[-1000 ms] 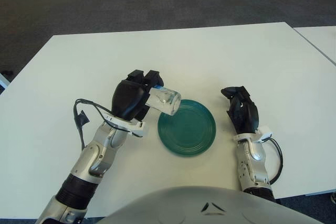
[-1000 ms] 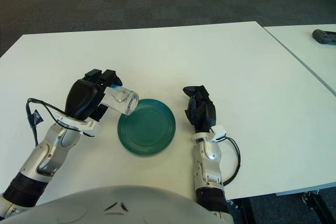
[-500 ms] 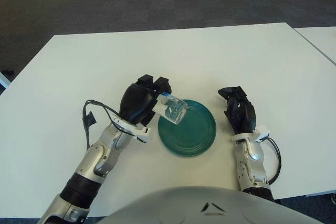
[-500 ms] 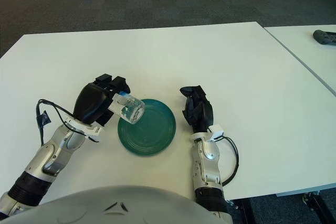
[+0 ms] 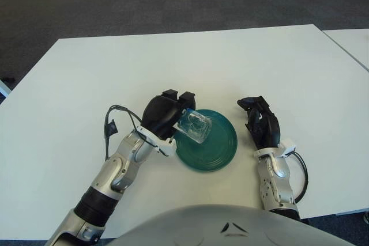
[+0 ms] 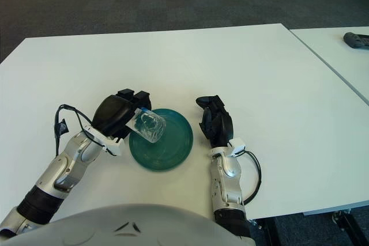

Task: Put the bottle into the plate.

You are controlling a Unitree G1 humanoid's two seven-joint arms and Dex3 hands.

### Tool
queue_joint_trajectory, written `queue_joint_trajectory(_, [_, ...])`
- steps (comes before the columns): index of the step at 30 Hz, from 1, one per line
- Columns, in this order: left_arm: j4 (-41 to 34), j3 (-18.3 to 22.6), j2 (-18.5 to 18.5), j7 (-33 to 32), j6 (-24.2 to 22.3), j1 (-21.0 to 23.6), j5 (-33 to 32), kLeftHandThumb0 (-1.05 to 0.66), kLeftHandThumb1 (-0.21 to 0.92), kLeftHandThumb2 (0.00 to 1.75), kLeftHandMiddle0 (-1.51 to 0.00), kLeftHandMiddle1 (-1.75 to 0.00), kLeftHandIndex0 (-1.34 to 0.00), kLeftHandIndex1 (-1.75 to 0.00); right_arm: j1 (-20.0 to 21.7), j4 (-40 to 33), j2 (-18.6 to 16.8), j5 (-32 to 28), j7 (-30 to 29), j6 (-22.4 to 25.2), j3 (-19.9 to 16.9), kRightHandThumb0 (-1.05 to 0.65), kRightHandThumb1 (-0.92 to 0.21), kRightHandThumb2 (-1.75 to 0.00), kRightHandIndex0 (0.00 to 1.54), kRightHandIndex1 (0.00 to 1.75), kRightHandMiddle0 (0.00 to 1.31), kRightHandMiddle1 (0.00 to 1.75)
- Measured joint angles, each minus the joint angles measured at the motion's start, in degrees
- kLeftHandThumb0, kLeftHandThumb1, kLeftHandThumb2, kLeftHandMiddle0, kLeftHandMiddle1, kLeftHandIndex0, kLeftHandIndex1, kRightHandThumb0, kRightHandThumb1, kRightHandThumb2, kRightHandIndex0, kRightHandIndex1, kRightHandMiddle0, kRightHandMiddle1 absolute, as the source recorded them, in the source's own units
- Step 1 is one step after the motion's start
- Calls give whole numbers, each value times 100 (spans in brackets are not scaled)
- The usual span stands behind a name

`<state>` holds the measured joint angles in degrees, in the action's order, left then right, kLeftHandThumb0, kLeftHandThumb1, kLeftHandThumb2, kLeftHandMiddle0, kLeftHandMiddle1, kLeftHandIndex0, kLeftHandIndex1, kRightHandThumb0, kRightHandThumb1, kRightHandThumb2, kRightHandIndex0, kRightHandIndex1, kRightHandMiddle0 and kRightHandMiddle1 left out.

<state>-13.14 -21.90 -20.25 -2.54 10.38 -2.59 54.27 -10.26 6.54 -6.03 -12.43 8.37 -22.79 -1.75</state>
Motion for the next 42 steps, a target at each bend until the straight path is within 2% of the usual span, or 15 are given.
queue_joint_trajectory(5, [-2, -127, 9, 15, -51, -14, 281, 0, -4, 170, -88, -168, -66, -175, -24, -112, -3, -9, -24, 58, 58, -65, -89, -63, 64, 110, 44, 126])
queue_joint_trajectory(17, [15, -309, 54, 377, -299, -7, 479, 0, -1, 168, -86, -170, -64, -175, -117, -346, -8, -10, -191, 98, 202, -65, -90, -60, 65, 110, 42, 125])
queue_joint_trajectory(28, [254, -385, 95, 298, -169, 82, 467, 0, 2, 165, -83, -172, -62, -175, -190, -429, -8, -23, -259, 147, 255, -65, -90, -60, 64, 109, 44, 125])
queue_joint_trajectory(30, [323, -381, 76, 284, -102, 109, 413, 0, 1, 160, -83, -173, -71, -157, -191, -432, -8, -25, -264, 150, 262, -65, -90, -60, 64, 109, 44, 125])
queue_joint_trajectory(31, [369, -377, 61, 284, -54, 126, 344, -1, 17, 144, -68, -174, -60, -163, -190, -435, -8, -28, -267, 150, 266, -65, -90, -60, 64, 109, 44, 125])
queue_joint_trajectory(32, [410, -369, 51, 285, -16, 138, 254, -1, 23, 138, -62, -174, -55, -165, -190, -438, -8, -32, -267, 150, 270, -65, -90, -60, 64, 109, 44, 125])
queue_joint_trajectory(33, [437, -355, 47, 288, 14, 143, 174, -28, 40, 111, -55, -174, -42, -149, -190, -441, -8, -37, -267, 150, 274, -65, -90, -61, 65, 110, 44, 125])
queue_joint_trajectory(34, [448, -338, 45, 305, 29, 144, 69, -38, 48, 98, -52, -174, -38, -142, -190, -442, -8, -41, -268, 150, 276, -65, -90, -61, 65, 110, 44, 125])
queue_joint_trajectory(35, [448, -319, 40, 331, 39, 145, -7, -54, 63, 75, -36, -166, -27, -132, -190, -442, -8, -45, -270, 150, 277, -65, -90, -61, 66, 110, 44, 125])
queue_joint_trajectory(36, [440, -306, 33, 369, 44, 145, -57, -64, 74, 59, -26, -160, -21, -125, -190, -442, -8, -52, -271, 150, 278, -65, -90, -61, 66, 110, 43, 125])
queue_joint_trajectory(37, [412, -289, 9, 442, 38, 137, -125, -70, 77, 55, -23, -146, -17, -120, -188, -442, -8, -62, -272, 150, 281, -65, -90, -61, 66, 111, 43, 125])
queue_joint_trajectory(38, [342, -267, -13, 529, 13, 102, -174, -79, 83, 51, -22, -112, -11, -109, -186, -442, -9, -73, -274, 151, 286, -65, -90, -61, 67, 111, 43, 125])
queue_joint_trajectory(39, [231, -232, -41, 635, -29, 35, -223, -84, 86, 48, -23, -86, -7, -101, -185, -442, -9, -81, -277, 152, 289, -64, -90, -61, 67, 111, 43, 125])
queue_joint_trajectory(40, [104, -196, -70, 718, -56, -36, -259, -86, 87, 47, -24, -76, -5, -99, -185, -442, -9, -85, -288, 153, 290, -64, -90, -62, 67, 111, 43, 125])
queue_joint_trajectory(42, [-89, -148, -106, 841, -98, -152, -352, -93, 90, 47, -25, -41, -2, -82, -185, -442, -9, -108, -317, 159, 276, -64, -90, -62, 68, 111, 44, 125])
